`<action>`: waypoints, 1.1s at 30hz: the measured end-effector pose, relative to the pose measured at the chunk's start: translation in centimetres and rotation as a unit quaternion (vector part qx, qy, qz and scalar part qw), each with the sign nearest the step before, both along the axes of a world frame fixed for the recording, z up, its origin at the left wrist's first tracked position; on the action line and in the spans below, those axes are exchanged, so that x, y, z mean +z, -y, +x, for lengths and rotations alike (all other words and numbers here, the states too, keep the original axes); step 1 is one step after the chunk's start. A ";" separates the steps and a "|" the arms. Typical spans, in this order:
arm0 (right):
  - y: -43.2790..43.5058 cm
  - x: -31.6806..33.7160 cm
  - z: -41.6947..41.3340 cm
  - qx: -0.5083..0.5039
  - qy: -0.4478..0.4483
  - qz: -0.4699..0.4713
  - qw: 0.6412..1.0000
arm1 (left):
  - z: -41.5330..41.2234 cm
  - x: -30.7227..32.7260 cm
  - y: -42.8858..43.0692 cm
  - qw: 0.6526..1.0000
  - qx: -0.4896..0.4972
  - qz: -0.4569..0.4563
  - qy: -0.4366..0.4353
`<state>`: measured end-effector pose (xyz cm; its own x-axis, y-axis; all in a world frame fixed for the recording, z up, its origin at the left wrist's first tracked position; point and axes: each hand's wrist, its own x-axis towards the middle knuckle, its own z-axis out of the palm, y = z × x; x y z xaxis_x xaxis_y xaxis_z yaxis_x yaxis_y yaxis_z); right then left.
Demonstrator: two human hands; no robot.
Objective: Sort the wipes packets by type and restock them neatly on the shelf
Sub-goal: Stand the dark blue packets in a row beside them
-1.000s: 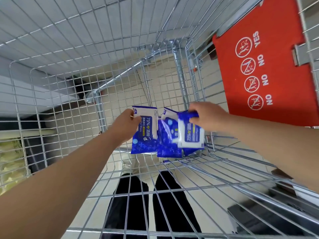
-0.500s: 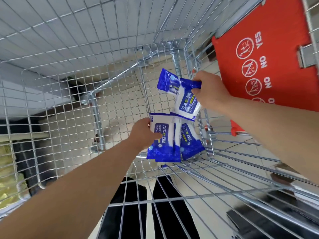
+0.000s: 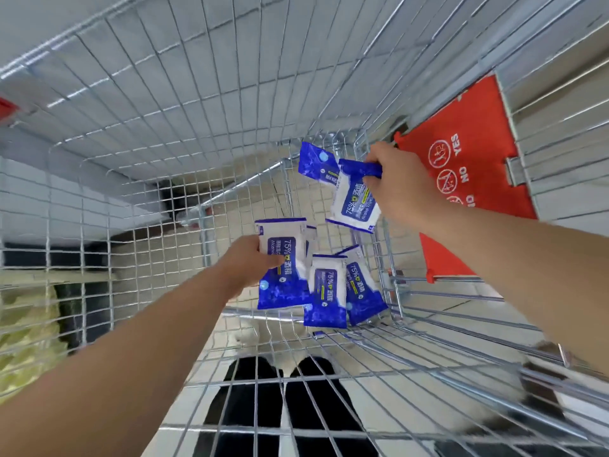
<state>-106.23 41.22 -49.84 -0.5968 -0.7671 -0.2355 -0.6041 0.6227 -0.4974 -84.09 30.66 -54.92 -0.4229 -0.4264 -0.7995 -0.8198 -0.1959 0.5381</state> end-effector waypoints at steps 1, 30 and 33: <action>0.3 0.9 0.2 0.002 -0.006 0.000 1.000 | 0.4 0.9 0.4 1.000 0.005 -0.010 0.000; 13.8 48.7 28.8 0.207 -0.086 -0.339 0.914 | 31.1 46.8 7.4 0.855 0.360 -0.228 -0.297; 15.4 51.8 36.2 0.217 -0.069 -0.374 0.899 | 38.5 50.5 8.0 0.826 0.375 -0.262 -0.330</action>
